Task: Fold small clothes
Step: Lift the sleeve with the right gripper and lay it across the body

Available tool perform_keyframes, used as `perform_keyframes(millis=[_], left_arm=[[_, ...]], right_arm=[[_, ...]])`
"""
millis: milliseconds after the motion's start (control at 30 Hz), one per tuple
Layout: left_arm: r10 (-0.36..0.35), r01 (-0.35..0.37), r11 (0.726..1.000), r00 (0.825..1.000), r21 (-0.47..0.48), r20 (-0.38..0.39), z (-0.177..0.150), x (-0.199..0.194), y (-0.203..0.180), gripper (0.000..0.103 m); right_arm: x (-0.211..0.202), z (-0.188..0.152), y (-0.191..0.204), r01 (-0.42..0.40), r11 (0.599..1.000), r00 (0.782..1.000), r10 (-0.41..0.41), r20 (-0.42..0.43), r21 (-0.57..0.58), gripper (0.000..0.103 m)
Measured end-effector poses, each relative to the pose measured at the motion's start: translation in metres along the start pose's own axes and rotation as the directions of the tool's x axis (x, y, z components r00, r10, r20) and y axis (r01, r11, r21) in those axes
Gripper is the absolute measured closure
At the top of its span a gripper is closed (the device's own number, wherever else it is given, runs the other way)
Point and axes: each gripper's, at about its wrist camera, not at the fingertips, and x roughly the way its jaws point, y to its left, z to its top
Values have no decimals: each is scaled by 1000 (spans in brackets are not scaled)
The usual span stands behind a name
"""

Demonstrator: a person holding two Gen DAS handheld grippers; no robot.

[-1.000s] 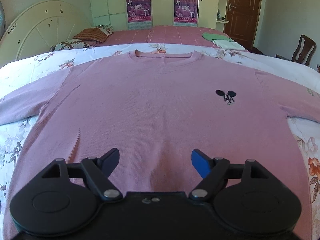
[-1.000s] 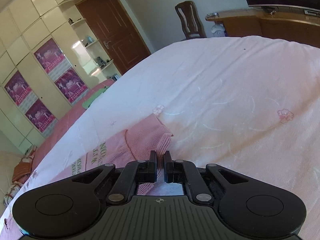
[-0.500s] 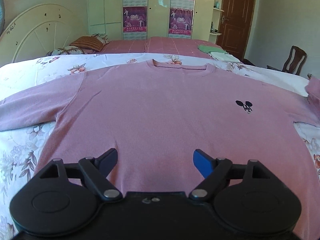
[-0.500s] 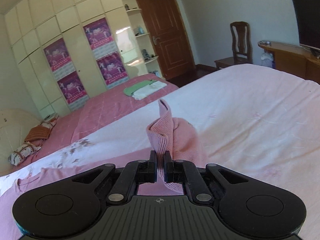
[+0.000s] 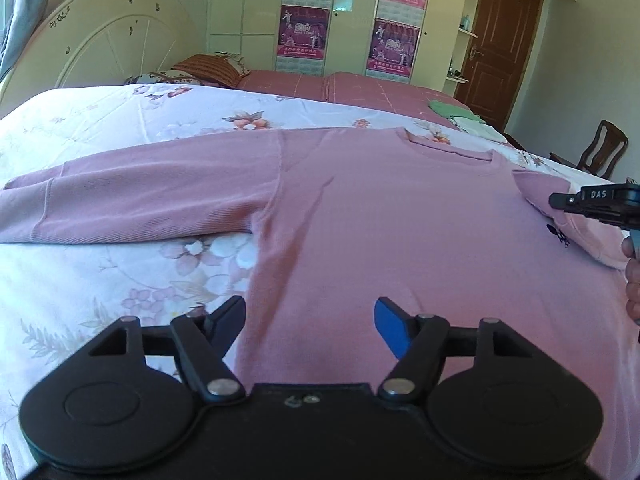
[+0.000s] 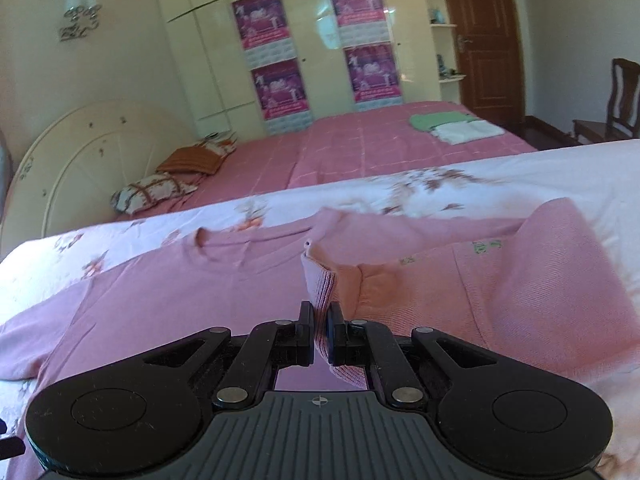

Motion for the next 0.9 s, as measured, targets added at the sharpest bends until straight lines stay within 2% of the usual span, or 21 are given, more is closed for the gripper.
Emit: perform_keyframes(millis=[200,267,333,367,400,467,500,567,600,667,767,867,900], left_arm=[[-22,22,1000,1000,-22,-3,6,3,16,34],[-48,48,999,999,-25,-3,10,8,12,34],[-96,96,995,995,-31,3,17,14,6,32],[-124,124,992,992,-37,5,21,19,0,32],[-158,158,986,987,-45,6,25,25,-7,33],[-250,250,966,968,-66,9,35,42,-24,38],[-297,296,952,955,-74,2,41,53,-34,51],[-371,367,926,928,-86,-34,52,79,-58,59],[-399,395,915,916,-88,-40,57,92,-70,59],[-413,408,909,908,-85,-62,66,117,-91,57],[-455,437,887,882,-150,-120,75,155,-112,53],[-455,434,885,884,-171,-112,83,171,-126,55],[-459,440,884,881,-159,-115,86,172,-132,76]], right_arm=[[53,-29,71,-90,992,993,82,-85,-90,98],[62,-39,78,-73,987,992,57,-114,-144,98],[59,-45,81,-55,980,996,40,-83,-192,84],[51,-47,75,-56,981,997,45,-60,-185,63],[43,-47,68,-55,983,998,50,-29,-174,58],[19,-47,50,-25,989,1000,27,11,-147,58],[8,-47,37,-11,993,1000,13,22,-115,58],[-9,-45,10,16,999,999,-14,40,-45,59],[-17,-44,-3,36,999,998,-35,47,-20,59],[-41,-45,-26,74,997,995,-75,60,22,59],[-67,-49,-60,105,990,992,-111,62,93,59],[-83,-51,-93,140,974,987,-152,57,177,59],[-87,-51,-103,146,967,985,-161,56,208,59]])
